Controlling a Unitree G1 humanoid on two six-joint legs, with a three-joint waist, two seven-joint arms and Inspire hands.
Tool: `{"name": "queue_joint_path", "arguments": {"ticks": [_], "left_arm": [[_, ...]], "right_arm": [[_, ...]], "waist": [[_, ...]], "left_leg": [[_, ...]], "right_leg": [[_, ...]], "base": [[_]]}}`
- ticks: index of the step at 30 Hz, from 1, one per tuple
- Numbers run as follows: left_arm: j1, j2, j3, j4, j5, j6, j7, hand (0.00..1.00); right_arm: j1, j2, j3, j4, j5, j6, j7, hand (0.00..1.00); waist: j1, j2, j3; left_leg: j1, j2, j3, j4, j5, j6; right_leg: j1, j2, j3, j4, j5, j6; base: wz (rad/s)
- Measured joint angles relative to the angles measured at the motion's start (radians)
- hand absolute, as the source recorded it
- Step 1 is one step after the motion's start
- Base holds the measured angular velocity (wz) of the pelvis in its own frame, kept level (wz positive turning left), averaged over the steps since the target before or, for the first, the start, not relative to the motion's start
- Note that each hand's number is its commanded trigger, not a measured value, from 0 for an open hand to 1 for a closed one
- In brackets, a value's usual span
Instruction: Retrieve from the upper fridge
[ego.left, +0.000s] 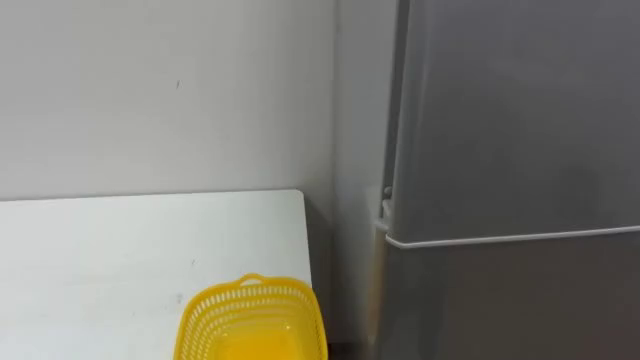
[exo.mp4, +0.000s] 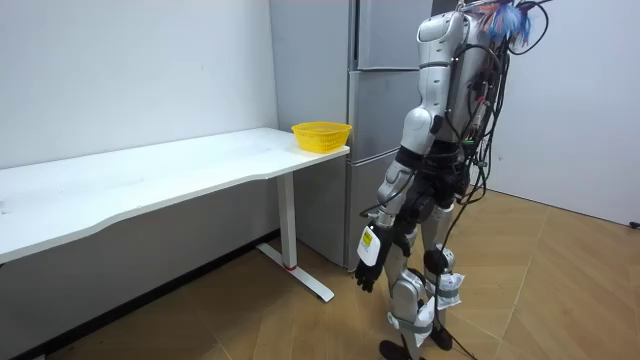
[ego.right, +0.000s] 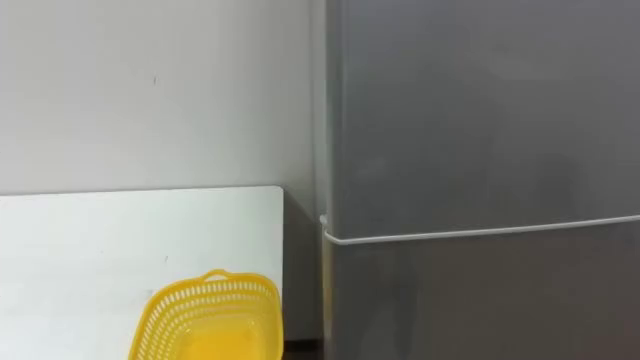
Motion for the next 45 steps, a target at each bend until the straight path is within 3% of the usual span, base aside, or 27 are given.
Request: {"name": "queue_joint_path", "arguments": {"ticks": [11, 20, 26, 31, 33, 40, 45], "left_arm": [[0.007, -0.01, 0.004, 0.004, -0.001, 0.021, 0.043, 0.0], [0.005, -0.022, 0.063, 0.004, -0.006, 0.021, 0.061, 0.0], [0.014, -0.026, 0.069, 0.002, -0.135, 0.008, 0.111, 0.0], [0.016, -0.029, 0.132, -0.007, -0.241, -0.006, 0.145, 0.0], [0.016, -0.028, 0.16, -0.011, -0.3, -0.009, 0.163, 0.0], [0.028, -0.031, 0.201, -0.026, -0.669, -0.036, 0.232, 0.0], [0.031, -0.03, 0.305, -0.038, -1.056, -0.059, 0.27, 0.0]], "right_arm": [[0.002, 0.001, -0.014, 0.001, -0.011, 0.018, -0.062, 0.0], [0.001, -0.002, -0.05, 0.04, -0.022, 0.02, -0.111, 0.0], [0.003, -0.001, -0.05, 0.05, -0.026, 0.019, -0.121, 0.0], [0.01, -0.001, -0.051, 0.043, -0.045, 0.021, -0.128, 0.0], [0.011, -0.002, -0.051, 0.042, -0.049, 0.024, -0.128, 0.0], [0.012, -0.004, -0.074, 0.035, -0.054, 0.049, -0.127, 0.0], [0.022, -0.005, -0.092, 0.037, -0.053, 0.064, -0.124, 0.0]], "waist": [[0.001, 0.001, 0.0004], [0.001, 0.002, 0.0009], [0.001, 0.005, 0.0013], [0.004, 0.004, 0.0017], [0.005, 0.004, 0.0018], [0.008, 0.01, 0.0002], [0.033, 0.013, 0.0036]], "left_leg": [[0.008, 0.001, 0.003, -0.001, -0.002, 0.003], [0.009, 0.0, 0.004, -0.009, -0.002, 0.003], [0.011, -0.001, 0.004, -0.015, -0.002, 0.003], [0.011, -0.001, 0.002, -0.016, -0.002, 0.003], [0.012, -0.001, 0.003, -0.018, -0.002, 0.003], [0.012, -0.001, -0.001, -0.021, -0.002, 0.003], [0.033, -0.002, 0.002, -0.025, -0.002, 0.003]], "right_leg": [[0.004, 0.0, 0.002, 0.003, 0.0, 0.001], [0.003, 0.001, 0.003, 0.001, 0.0, 0.001], [0.001, 0.001, 0.002, 0.001, 0.0, 0.001], [0.001, 0.0, 0.002, 0.001, -0.002, 0.002], [0.0, -0.001, 0.001, 0.001, -0.005, 0.003], [0.003, -0.002, -0.003, 0.003, -0.004, 0.003], [0.019, -0.003, -0.003, 0.001, -0.005, 0.005]], "base": [[-0.01], [0.0], [-0.01], [0.0], [0.0], [0.0], [-0.01]]}}
